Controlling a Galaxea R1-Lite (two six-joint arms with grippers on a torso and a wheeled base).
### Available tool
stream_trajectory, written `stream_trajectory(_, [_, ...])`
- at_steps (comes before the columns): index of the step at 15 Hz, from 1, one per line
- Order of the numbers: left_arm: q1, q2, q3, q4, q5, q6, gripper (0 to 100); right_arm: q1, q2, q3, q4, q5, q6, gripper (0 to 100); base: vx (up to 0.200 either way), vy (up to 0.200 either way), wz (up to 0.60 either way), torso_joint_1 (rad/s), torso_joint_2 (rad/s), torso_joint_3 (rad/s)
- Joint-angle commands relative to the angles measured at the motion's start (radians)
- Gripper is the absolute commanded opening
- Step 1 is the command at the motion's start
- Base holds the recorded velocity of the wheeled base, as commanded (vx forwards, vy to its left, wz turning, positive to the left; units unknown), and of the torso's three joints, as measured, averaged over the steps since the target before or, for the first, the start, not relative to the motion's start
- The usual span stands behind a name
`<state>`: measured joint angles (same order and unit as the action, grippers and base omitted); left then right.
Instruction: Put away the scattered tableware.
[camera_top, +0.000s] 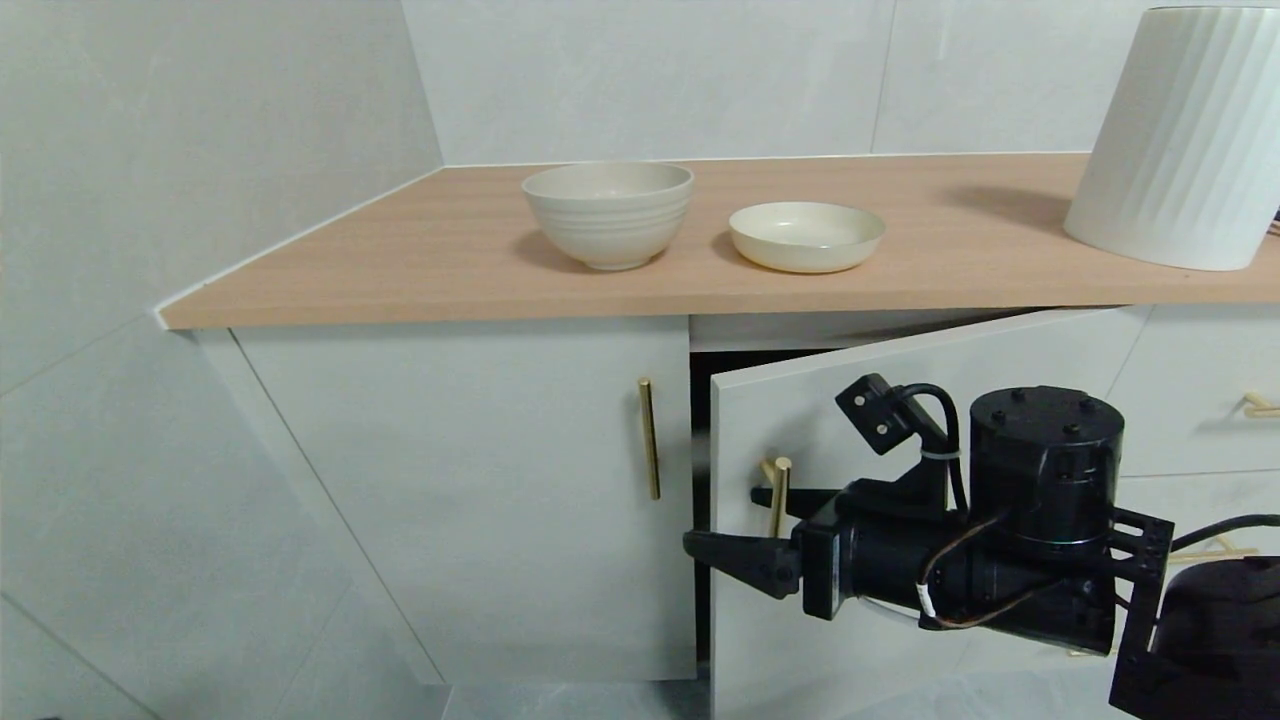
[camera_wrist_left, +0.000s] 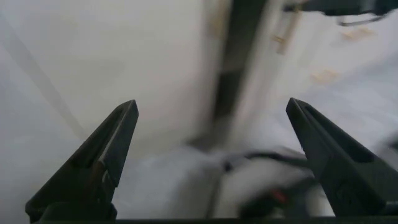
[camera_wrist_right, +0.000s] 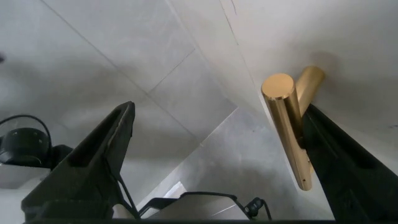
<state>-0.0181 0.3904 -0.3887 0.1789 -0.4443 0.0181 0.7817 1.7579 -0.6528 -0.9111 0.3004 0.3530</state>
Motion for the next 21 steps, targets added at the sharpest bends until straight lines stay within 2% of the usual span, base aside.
stream_trajectory(1, [-0.148,0.559,-0.243,-0.013,-0.119,-0.017,100,0.004,0.002,0.005,0.001,0.005,0.001,100,0.0,0.0,0.0,0.0,0.0,0.0])
stream_trajectory(4, [-0.324,0.774,-0.331,-0.101,-0.116,-0.075,100,0.004,0.014,0.007,0.0,0.003,0.001,100,0.0,0.0,0.0,0.0,0.0,0.0])
stream_trajectory(5, [-0.381,0.846,-0.34,-0.157,-0.116,-0.104,100,0.004,0.014,0.008,0.0,0.003,0.001,100,0.0,0.0,0.0,0.0,0.0,0.0])
stream_trajectory(6, [-0.421,0.91,-0.34,-0.231,-0.116,-0.148,100,0.005,0.014,0.008,0.0,0.003,0.001,100,0.0,0.0,0.0,0.0,0.0,0.0])
stream_trajectory(7, [-0.447,0.964,-0.328,-0.314,-0.116,-0.214,100,0.008,0.014,0.01,0.0,0.003,0.001,100,0.0,0.0,0.0,0.0,0.0,0.0])
stream_trajectory(8, [-0.464,1.01,-0.303,-0.397,-0.117,-0.294,100,0.01,0.015,0.013,-0.002,0.003,0.001,100,0.0,0.0,0.0,0.0,0.0,0.0])
stream_trajectory(9, [-0.47,1.056,-0.266,-0.5,-0.116,-0.345,100,0.01,0.015,0.015,-0.002,0.003,0.001,100,0.0,0.0,0.0,0.0,0.0,0.0])
stream_trajectory(10, [-0.47,1.101,-0.237,-0.59,-0.114,-0.36,100,0.01,0.015,0.015,-0.002,0.003,0.003,100,0.0,0.0,0.0,0.0,0.0,0.0])
stream_trajectory(11, [-0.47,1.121,-0.226,-0.627,-0.111,-0.362,100,0.01,0.017,0.015,-0.002,0.003,0.003,100,0.0,0.0,0.0,0.0,0.0,0.0])
stream_trajectory(12, [-0.485,1.16,-0.21,-0.697,-0.085,-0.365,100,0.01,0.017,0.015,-0.002,0.003,0.003,100,0.0,0.0,0.0,0.0,0.0,0.0])
stream_trajectory(13, [-0.5,1.168,-0.206,-0.707,-0.071,-0.372,100,0.01,0.017,0.015,-0.002,0.003,0.003,100,0.0,0.0,0.0,0.0,0.0,0.0])
stream_trajectory(14, [-0.52,1.17,-0.21,-0.71,-0.047,-0.397,100,0.01,0.017,0.015,-0.002,0.003,0.003,100,0.0,0.0,0.0,0.0,0.0,0.0])
stream_trajectory(16, [-0.526,1.167,-0.213,-0.711,-0.045,-0.412,100,0.01,0.018,0.015,-0.002,0.003,0.003,100,0.0,0.0,0.0,0.0,0.0,0.0])
stream_trajectory(17, [-0.526,1.17,-0.214,-0.711,-0.045,-0.412,0,0.01,0.02,0.015,-0.002,0.003,0.003,100,0.0,0.0,0.0,0.0,0.0,0.0])
stream_trajectory(20, [-0.526,1.18,-0.228,-0.713,-0.045,-0.412,0,0.01,0.023,0.013,-0.002,0.003,0.003,100,0.0,0.0,0.0,0.0,0.0,0.0])
stream_trajectory(21, [-0.528,1.223,-0.268,-0.725,-0.047,-0.412,0,0.01,0.022,0.007,-0.002,0.003,0.001,100,0.0,0.0,0.0,0.0,0.0,0.0])
